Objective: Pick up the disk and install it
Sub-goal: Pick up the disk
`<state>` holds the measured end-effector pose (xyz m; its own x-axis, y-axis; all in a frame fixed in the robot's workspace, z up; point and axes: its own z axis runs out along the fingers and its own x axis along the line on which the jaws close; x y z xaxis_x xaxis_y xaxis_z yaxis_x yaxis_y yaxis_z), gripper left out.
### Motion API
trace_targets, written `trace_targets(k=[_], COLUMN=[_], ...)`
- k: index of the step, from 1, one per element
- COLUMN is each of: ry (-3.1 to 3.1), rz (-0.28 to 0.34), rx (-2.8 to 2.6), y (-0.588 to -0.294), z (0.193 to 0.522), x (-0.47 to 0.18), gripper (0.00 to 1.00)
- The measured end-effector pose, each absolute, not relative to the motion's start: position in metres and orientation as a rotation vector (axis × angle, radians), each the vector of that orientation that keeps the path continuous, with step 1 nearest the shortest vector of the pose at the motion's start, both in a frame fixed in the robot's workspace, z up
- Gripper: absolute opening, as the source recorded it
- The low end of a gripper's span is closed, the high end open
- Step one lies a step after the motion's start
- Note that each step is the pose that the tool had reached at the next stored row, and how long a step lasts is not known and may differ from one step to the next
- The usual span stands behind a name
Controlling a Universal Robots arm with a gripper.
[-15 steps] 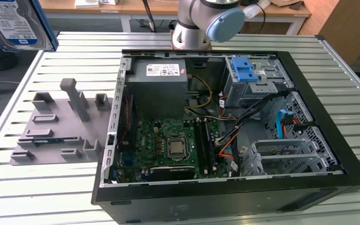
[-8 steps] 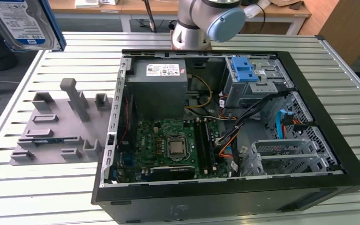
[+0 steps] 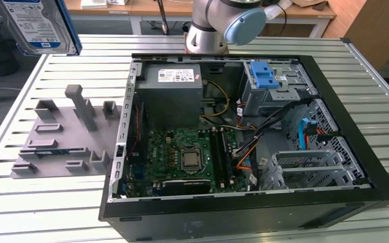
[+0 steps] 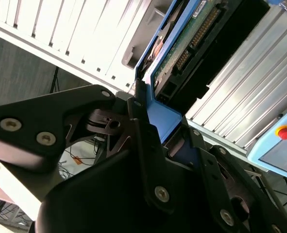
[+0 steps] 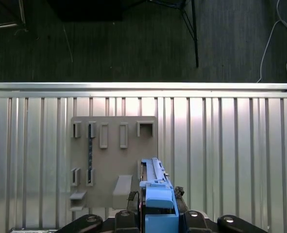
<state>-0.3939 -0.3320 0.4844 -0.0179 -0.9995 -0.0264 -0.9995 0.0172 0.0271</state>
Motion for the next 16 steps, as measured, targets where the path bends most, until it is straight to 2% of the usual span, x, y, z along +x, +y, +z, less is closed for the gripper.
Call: trace_targets(k=[16], ry=[-2.240], rz=[-0.060], rx=[2.201], y=[-0.332], z=[0.484], x=[-0.350], gripper=[0.36])
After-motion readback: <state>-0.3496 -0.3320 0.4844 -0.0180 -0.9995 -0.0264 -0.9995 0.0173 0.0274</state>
